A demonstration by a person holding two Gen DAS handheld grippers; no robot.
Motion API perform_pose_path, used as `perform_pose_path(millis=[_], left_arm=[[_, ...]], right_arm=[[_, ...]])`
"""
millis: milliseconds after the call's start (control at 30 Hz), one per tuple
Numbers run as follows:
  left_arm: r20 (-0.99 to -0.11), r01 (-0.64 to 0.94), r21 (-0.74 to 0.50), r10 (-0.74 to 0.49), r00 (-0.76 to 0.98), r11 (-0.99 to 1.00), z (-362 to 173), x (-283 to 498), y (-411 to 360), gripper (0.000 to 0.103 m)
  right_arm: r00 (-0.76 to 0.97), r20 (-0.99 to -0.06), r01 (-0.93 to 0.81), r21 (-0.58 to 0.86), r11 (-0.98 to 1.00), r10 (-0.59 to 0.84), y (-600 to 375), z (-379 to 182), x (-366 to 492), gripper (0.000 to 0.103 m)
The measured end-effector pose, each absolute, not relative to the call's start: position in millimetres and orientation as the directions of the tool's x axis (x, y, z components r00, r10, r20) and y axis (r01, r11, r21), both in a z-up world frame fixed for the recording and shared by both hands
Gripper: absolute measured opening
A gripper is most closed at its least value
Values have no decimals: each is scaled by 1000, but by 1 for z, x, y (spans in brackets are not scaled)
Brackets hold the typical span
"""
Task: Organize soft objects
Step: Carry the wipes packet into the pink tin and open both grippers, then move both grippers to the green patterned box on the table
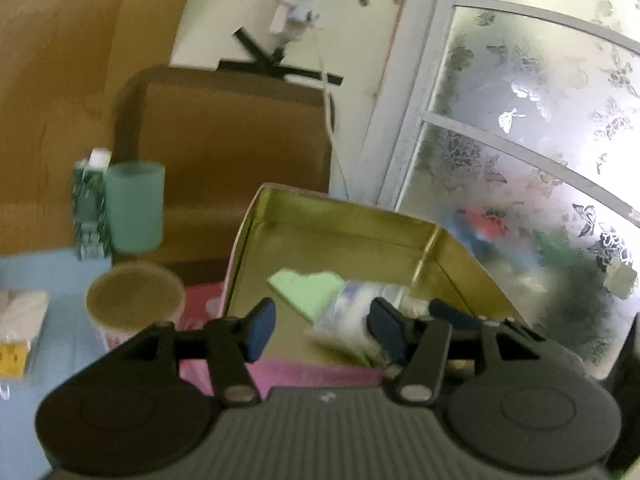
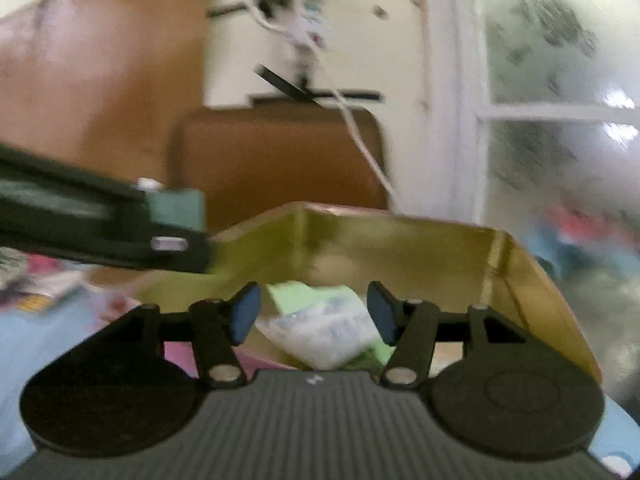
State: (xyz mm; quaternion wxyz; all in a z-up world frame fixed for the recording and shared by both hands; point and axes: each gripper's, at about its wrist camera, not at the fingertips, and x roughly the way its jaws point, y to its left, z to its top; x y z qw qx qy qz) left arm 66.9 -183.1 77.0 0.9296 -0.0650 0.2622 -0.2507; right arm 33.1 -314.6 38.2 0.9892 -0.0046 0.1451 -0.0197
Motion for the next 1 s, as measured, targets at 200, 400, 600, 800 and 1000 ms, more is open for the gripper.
perform_pose_path(millis=[200, 400, 600, 800, 1000], left_arm=[[-469, 393, -218, -449, 760, 893, 57, 35, -134, 54], [-525, 207, -233, -302, 796, 950, 31, 9, -48, 54], [-506, -71, -109, 6, 863, 991, 17, -27, 39, 54], [-406, -204, -305, 67, 911, 930, 18, -60, 96, 65], [-374, -199, -380, 47, 926, 903, 18, -62, 108, 65]], right_arm=[[975, -223, 14, 99, 995, 8, -325, 30, -5, 61], [962, -233, -122, 111, 986, 145, -293, 37, -10, 62], [872, -291, -375, 121, 919, 394, -220, 52, 5, 62], [718, -392, -509, 267, 818, 575, -123, 53, 72, 68], [676, -475, -501, 265, 824, 563, -29, 46, 124, 83]])
